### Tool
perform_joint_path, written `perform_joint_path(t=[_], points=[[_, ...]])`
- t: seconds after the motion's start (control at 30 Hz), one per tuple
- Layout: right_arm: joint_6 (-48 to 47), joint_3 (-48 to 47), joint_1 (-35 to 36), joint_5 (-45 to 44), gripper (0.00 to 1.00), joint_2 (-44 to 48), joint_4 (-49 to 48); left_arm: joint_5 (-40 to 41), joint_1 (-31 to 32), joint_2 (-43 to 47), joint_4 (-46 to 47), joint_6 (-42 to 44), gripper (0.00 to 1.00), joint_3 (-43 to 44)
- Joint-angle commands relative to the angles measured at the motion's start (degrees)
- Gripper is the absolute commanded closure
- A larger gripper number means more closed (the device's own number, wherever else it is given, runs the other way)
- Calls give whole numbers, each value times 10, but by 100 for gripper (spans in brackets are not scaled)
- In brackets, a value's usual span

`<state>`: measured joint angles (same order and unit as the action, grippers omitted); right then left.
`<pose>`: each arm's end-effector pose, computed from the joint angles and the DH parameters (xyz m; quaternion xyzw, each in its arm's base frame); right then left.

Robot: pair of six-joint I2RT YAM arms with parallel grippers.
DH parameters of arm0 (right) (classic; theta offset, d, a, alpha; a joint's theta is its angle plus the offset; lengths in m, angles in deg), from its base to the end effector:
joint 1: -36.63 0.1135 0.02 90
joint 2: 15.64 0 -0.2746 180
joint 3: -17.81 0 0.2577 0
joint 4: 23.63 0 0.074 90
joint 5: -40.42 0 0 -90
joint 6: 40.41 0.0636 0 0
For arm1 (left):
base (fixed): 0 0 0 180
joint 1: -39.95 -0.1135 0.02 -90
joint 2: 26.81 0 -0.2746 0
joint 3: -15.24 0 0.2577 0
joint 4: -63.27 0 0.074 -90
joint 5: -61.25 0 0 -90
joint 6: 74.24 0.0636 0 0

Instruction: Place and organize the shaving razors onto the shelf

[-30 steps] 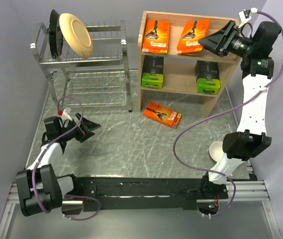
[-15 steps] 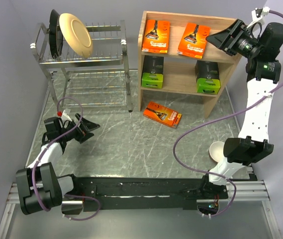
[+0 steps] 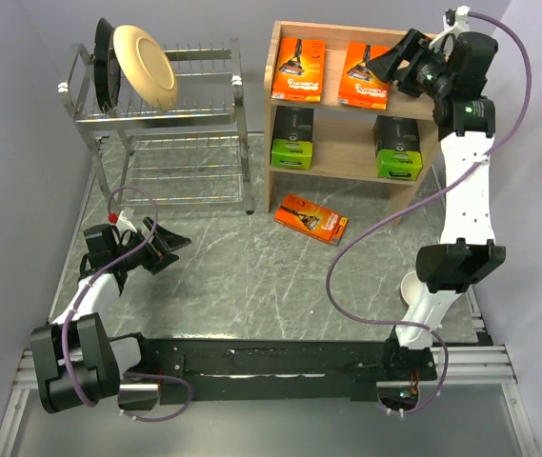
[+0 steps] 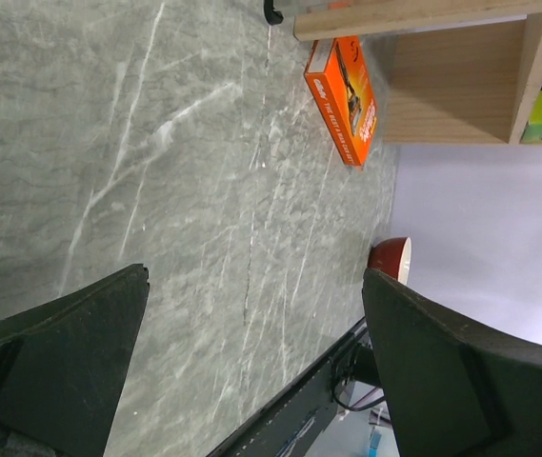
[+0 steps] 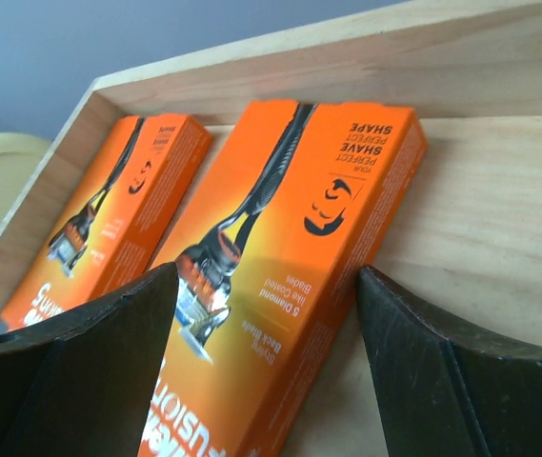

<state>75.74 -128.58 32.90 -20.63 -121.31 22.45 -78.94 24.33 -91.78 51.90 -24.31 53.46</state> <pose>0.4197 0.0035 0.5339 0.0220 0.7351 0.3080 0.6035 0.2291 0.0133 0.1755 -0.2163 0.8067 -0.4566 0.3064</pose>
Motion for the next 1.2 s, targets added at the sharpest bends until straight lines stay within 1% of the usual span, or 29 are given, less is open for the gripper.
perform_joint_path(t=[0.0,0.2,0.3,0.47,0.73,0.97,1.17], points=[[-21,-32,12,-56,18,-16,13,3,-9,13,0,14,1,-1],[-29,-41,13,-64,18,-34,11,4,-15,12,-1,17,1,-1],[-35,-44,13,-53,18,-44,4,5,-17,10,4,15,1,-2],[-45,-79,18,-43,24,-74,-10,5,-18,3,4,15,0,-1],[-57,-89,33,-43,25,-88,-13,7,-20,1,8,13,0,-4],[-59,-86,35,-68,24,-86,-8,10,-20,-8,10,11,1,0],[-62,-103,35,-124,21,-66,-8,25,-21,-20,-10,6,1,20]])
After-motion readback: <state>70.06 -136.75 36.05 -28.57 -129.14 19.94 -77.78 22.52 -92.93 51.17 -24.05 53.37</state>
